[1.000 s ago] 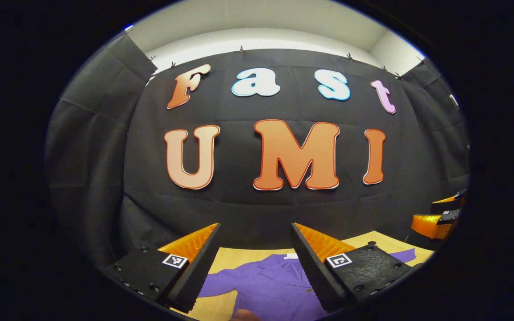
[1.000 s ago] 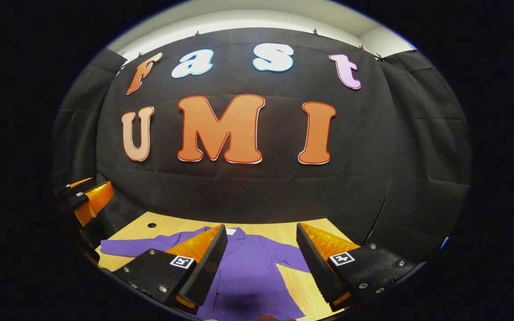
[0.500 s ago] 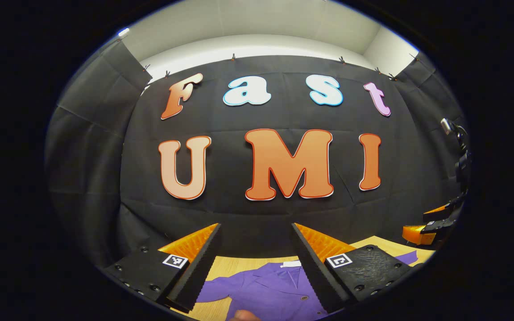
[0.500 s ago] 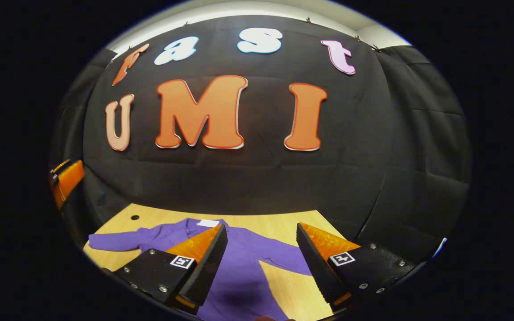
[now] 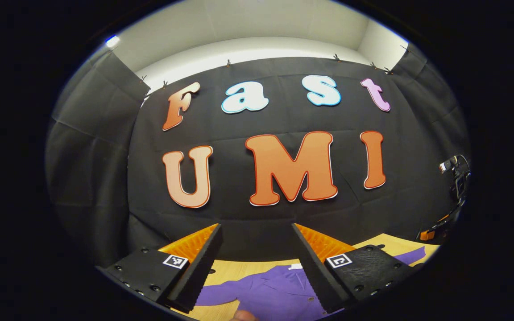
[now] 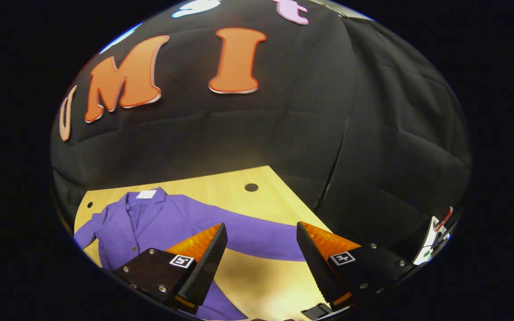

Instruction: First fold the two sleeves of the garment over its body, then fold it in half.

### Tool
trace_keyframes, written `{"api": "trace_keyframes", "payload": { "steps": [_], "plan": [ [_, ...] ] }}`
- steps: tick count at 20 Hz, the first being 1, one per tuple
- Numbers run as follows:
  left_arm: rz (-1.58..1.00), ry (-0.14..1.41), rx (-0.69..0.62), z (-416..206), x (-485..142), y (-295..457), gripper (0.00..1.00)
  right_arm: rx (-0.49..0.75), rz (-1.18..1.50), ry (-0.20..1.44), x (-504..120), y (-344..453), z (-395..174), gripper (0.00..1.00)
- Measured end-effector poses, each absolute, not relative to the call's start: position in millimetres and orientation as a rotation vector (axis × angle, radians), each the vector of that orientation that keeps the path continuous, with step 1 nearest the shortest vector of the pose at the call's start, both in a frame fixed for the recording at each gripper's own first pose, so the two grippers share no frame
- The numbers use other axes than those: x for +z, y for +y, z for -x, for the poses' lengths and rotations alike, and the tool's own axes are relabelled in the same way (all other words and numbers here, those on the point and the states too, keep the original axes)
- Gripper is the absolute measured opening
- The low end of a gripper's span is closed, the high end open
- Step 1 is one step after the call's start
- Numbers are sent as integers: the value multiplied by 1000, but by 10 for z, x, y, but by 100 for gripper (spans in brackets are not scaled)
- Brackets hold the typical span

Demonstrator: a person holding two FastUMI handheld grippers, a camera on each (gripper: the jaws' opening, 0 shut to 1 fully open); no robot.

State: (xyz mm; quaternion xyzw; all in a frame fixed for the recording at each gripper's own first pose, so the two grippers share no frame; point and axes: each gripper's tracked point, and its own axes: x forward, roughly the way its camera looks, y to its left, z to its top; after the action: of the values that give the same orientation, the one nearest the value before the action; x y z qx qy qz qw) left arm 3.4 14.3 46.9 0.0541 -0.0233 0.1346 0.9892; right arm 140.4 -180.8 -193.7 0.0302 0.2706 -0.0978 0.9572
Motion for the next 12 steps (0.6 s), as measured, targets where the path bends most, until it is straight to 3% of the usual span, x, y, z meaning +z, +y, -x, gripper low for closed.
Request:
{"api": "trace_keyframes", "payload": {
  "steps": [12],
  "plan": [
    [-146,66,390,117,242,121,96,-251,-260,1006,-3153,-2579,-1634,95]
  ]
}}
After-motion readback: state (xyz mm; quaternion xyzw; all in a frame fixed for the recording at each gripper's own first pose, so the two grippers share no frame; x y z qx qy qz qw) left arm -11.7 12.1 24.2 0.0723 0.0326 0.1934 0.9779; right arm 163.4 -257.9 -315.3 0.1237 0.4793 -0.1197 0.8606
